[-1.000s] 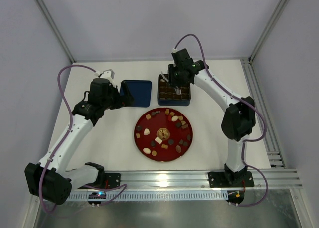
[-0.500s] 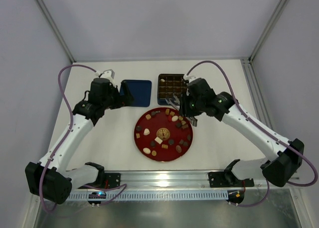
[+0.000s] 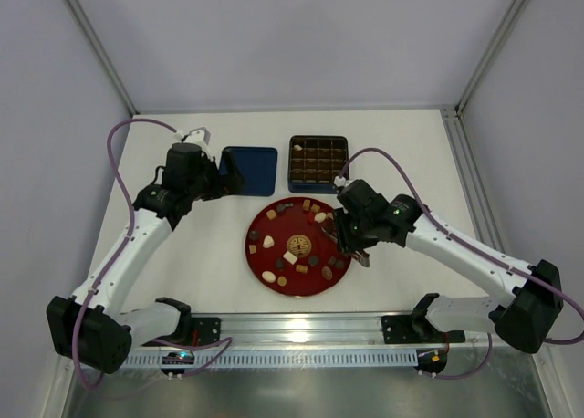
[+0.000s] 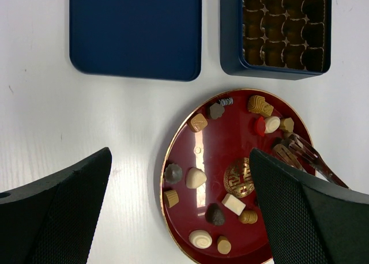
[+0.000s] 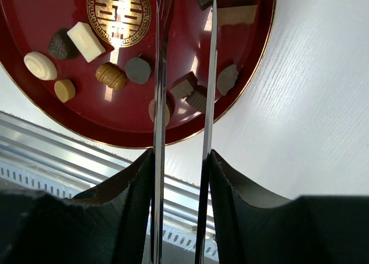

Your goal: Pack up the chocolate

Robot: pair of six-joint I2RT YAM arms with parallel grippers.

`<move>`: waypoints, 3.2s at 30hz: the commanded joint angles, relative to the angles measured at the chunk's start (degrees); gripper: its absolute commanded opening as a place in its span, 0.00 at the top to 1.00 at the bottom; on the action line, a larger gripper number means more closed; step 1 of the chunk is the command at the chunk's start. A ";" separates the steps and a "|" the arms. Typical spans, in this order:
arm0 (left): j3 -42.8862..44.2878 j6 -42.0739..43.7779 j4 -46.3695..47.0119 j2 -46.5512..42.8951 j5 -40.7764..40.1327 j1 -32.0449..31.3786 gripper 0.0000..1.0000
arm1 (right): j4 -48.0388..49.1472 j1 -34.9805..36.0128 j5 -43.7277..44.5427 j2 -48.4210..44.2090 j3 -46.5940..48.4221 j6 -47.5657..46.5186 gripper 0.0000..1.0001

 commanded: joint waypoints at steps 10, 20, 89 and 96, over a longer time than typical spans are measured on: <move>0.07 0.61 1.37 0.12 -0.58 0.31 0.00 | 0.59 0.25 3.11 1.74 0.87 -1.40 0.57; 0.15 0.61 1.28 0.29 -0.58 0.31 0.00 | 1.21 0.25 -0.15 2.97 0.34 -2.46 0.57; 0.50 0.61 1.28 -0.15 -0.58 0.22 0.00 | 1.99 -10.99 -2.70 15.79 26.87 -9.48 0.65; 0.59 0.61 1.19 0.21 -0.66 0.31 0.00 | 7.71 -16.88 -2.78 26.34 36.98 -10.46 0.65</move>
